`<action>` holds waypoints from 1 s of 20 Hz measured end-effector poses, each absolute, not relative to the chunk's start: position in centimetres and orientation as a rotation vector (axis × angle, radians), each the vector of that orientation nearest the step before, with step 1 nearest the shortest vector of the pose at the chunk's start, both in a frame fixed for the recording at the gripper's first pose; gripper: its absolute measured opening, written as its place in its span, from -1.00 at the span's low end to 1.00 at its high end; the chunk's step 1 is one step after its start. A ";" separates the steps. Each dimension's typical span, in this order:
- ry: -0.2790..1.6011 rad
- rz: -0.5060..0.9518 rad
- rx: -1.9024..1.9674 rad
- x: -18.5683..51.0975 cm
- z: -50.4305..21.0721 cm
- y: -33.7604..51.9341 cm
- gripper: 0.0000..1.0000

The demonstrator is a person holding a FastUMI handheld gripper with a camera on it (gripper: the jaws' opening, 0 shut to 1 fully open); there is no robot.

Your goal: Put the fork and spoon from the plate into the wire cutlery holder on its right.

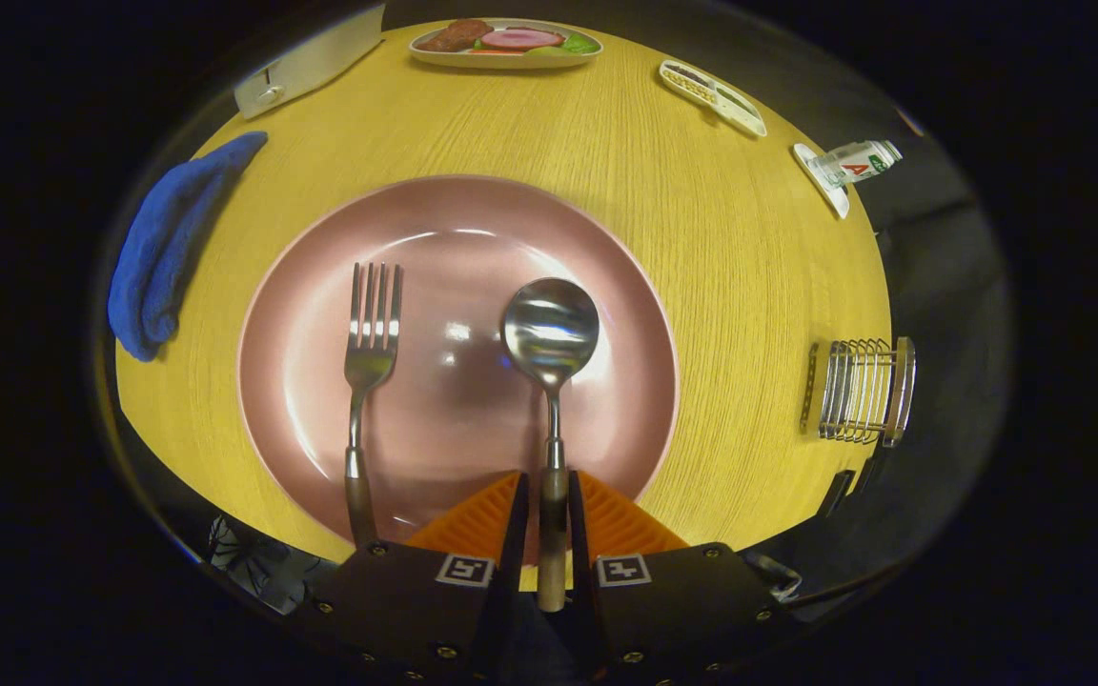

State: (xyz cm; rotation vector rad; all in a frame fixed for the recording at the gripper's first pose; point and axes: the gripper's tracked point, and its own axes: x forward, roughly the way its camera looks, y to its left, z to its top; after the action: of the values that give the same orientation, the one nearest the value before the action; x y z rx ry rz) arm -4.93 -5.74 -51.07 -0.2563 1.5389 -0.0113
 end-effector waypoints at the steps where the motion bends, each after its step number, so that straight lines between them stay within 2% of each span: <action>1: 1.551 -0.006 -0.246 -5.2 -51.9 -5.9 -0.81; 7: 1.518 -0.006 -0.240 -4.4 -50.5 -5.7 -0.81; 20: 1.392 -0.073 -0.378 -1.2 -42.9 -8.3 -0.81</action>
State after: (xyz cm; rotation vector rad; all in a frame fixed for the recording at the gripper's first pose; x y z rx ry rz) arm -1.22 -8.25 -42.92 -0.3783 1.3922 -0.0727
